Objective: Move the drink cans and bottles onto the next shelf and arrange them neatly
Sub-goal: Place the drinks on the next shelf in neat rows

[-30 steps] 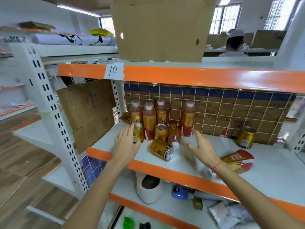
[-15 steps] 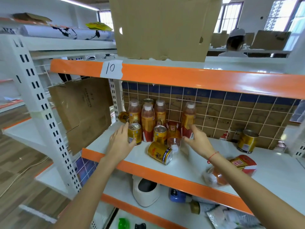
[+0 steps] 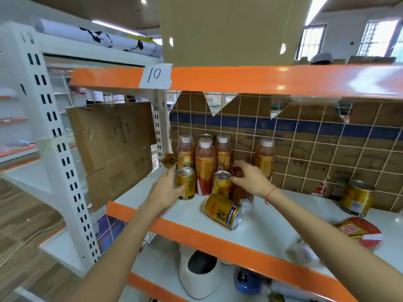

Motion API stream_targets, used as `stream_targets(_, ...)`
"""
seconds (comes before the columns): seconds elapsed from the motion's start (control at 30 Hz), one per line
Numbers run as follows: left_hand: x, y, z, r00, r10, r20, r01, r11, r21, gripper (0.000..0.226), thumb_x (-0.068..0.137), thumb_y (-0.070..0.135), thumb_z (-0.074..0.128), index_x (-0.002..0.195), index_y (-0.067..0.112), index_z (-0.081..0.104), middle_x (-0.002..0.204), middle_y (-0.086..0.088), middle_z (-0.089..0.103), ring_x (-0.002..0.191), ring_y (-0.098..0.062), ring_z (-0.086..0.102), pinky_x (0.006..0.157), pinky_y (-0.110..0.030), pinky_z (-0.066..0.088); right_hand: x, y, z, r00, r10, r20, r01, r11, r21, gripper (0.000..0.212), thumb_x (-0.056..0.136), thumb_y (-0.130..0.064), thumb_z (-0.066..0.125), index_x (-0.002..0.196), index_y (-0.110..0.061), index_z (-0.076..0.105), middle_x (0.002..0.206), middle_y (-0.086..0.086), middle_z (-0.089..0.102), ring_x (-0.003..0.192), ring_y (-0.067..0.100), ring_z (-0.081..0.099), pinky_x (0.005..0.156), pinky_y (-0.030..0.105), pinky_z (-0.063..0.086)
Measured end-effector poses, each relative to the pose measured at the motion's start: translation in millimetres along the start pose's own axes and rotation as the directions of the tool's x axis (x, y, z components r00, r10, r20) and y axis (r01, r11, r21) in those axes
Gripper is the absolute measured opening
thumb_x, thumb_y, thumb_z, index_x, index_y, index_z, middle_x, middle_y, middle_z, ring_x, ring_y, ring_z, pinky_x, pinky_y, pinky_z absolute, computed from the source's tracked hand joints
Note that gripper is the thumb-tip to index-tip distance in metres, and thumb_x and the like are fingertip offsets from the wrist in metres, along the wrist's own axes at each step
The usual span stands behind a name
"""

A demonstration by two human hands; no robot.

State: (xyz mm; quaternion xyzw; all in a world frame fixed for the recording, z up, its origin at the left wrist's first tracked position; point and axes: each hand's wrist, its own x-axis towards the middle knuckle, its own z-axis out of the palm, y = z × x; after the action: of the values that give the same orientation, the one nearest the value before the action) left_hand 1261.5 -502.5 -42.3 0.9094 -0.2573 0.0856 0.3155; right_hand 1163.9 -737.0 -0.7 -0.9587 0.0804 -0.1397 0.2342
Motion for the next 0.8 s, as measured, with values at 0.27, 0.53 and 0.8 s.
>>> stream_targets(0.27,38.0,-22.4,29.7,0.999,-0.018,-0.045,0.014,0.996,-0.087,0.085,0.061,0.068,0.072,0.129,0.023,0.047,0.124,-0.003,0.056,0.11,-0.021,0.056,0.092,-0.044,0.05,34.3,2.0,17.6,0.983,-0.011,0.186,0.027,0.996,-0.087,0.058,0.086,-0.038,0.064,0.134,-0.012,0.044,0.134,0.009,0.052,0.119,0.023,0.051,0.097,0.03,0.041)
stream_targets(0.53,56.9,-13.7,25.6,0.993,-0.119,-0.002,0.118,0.992,-0.052,0.077,0.058,0.065,0.077,0.114,0.016,0.056,0.116,-0.006,0.056,0.109,-0.024,0.055,0.09,-0.043,0.05,52.0,0.4,27.6,0.981,0.064,0.186,-0.049,0.995,-0.083,0.057,0.077,-0.046,0.071,0.119,-0.008,0.059,0.116,0.005,0.061,0.108,0.022,0.057,0.085,0.028,0.046)
stream_targets(0.8,63.4,-31.9,3.2,0.956,-0.099,0.276,0.211,0.886,-0.413,0.062,0.071,0.012,0.082,0.125,0.008,0.051,0.118,-0.005,0.06,0.104,-0.018,0.058,0.085,-0.029,0.049,55.7,-0.5,28.6,0.984,0.096,0.15,-0.088,0.994,-0.062,0.057,0.072,-0.048,0.075,0.097,0.003,0.066,0.087,0.011,0.066,0.08,0.024,0.061,0.068,0.028,0.044)
